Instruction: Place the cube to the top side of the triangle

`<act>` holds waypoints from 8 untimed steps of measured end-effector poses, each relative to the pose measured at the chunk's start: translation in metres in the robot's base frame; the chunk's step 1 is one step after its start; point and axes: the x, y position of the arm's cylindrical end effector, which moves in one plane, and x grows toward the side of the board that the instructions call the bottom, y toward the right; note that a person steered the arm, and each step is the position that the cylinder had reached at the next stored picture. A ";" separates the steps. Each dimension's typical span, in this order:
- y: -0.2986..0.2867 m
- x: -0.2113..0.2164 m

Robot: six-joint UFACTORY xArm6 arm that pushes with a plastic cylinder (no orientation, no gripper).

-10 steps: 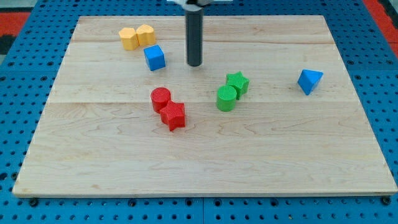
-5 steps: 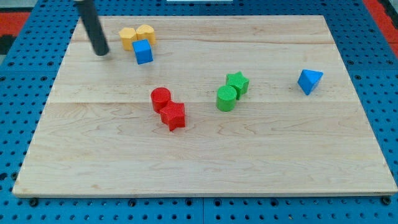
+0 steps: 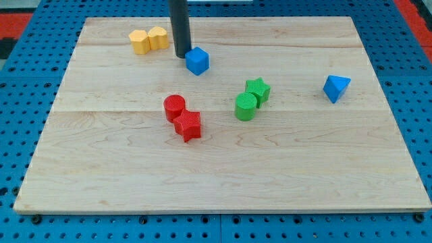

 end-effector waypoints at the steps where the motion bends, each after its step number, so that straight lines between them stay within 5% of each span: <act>1: -0.049 0.018; 2: -0.012 0.040; 4: 0.030 0.017; 5: 0.085 0.048; 7: 0.097 0.027; 8: 0.183 0.060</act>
